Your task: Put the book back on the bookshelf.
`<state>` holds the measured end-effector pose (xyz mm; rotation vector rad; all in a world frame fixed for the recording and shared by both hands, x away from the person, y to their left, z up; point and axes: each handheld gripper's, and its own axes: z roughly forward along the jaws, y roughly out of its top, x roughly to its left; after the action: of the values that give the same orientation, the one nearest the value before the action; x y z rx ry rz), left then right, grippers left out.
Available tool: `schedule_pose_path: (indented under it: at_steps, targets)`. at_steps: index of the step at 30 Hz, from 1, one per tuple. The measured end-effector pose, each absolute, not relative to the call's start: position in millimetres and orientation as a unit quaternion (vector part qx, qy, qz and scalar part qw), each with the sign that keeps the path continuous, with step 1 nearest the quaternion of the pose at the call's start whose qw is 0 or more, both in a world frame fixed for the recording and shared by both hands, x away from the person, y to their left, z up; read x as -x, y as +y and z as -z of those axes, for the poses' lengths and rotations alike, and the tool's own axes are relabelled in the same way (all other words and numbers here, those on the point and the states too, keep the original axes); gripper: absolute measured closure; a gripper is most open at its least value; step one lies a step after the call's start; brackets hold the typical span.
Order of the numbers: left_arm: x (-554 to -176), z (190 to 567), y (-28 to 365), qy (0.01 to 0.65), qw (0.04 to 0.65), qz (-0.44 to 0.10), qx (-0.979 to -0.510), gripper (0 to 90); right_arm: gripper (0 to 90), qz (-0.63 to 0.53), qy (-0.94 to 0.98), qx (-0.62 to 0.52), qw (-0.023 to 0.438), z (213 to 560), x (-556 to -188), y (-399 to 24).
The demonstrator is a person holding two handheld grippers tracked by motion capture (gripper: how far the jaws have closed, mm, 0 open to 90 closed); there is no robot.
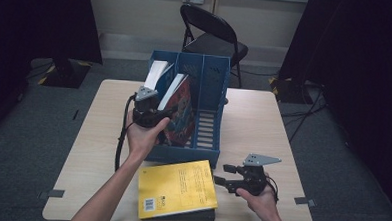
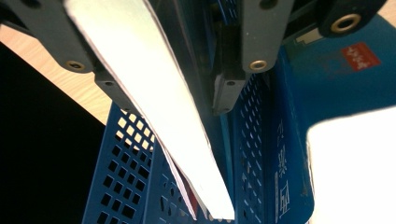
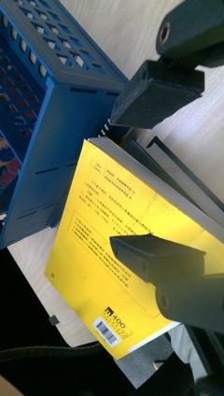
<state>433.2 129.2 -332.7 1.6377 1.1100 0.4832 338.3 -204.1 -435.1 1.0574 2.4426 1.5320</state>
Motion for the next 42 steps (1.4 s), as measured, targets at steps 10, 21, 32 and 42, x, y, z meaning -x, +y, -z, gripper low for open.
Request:
schedule_pose_path:
  at_steps: [10, 21, 32, 42]
  targets:
    - [-431, 334, 130, 0.449, 0.519, -0.205, -0.698, 53.8, 34.6, -0.497, 0.795, -0.345, 0.035, 436, -338, -203]
    - [-444, 308, 131, 0.471, 0.468, -0.159, -0.731, 56.4, 34.6, -0.495, 0.796, -0.346, 0.036, 436, -338, -203]
    - [-468, 281, 124, 0.492, 0.386, -0.121, -0.771, 62.5, 34.3, -0.494, 0.796, -0.347, 0.034, 437, -339, -203]
    - [-491, 266, 107, 0.511, 0.313, -0.086, -0.796, 62.4, 34.3, -0.494, 0.796, -0.348, 0.033, 437, -339, -203]
